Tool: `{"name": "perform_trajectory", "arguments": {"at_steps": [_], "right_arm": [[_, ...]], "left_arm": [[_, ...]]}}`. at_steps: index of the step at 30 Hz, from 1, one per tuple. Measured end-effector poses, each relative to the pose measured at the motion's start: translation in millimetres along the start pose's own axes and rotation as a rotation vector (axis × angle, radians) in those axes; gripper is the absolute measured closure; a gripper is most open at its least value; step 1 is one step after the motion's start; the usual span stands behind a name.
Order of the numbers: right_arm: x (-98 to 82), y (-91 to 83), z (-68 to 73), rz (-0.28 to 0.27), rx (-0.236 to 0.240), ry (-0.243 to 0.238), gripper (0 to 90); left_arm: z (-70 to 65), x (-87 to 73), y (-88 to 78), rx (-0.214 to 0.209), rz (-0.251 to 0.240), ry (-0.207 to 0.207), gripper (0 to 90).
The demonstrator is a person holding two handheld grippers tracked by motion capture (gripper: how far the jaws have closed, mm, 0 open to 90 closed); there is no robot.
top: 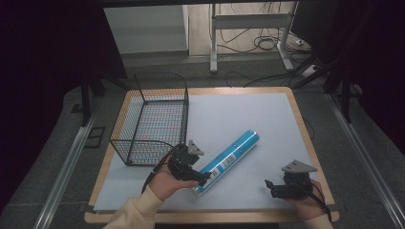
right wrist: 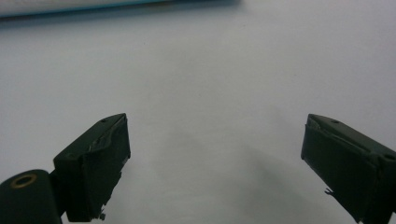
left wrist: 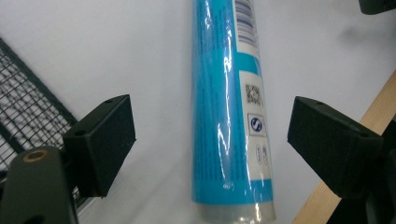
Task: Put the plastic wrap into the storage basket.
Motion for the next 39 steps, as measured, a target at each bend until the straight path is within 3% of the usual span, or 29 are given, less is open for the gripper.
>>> {"name": "perform_trajectory", "arguments": {"at_steps": [14, 23, 39], "right_arm": [[0.5, 0.0, 0.0, -0.003, -0.003, -0.003, 8.4], [0.7, -0.8, 0.2, -0.006, -0.003, -0.003, 8.6], [1.0, -1.3, -0.4, -0.012, -0.002, -0.003, 8.7]], "left_arm": [[-9.5, 22.8, 12.2, -0.012, 0.011, 0.025, 14.4], [-17.1, 33.4, 24.9, -0.021, 0.043, 0.055, 14.0], [-24.8, 51.1, 47.1, -0.021, 0.097, 0.063, 13.9]]}}
Point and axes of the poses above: each handheld gripper's, and its own axes: y roughly forward along the jaws, x roughly out of its top, z roughly to its left, the point moved 2 cm from there along y, roughly forward along the jaws, and after that the axes turned 15 degrees about x, right-handed, at the moved point
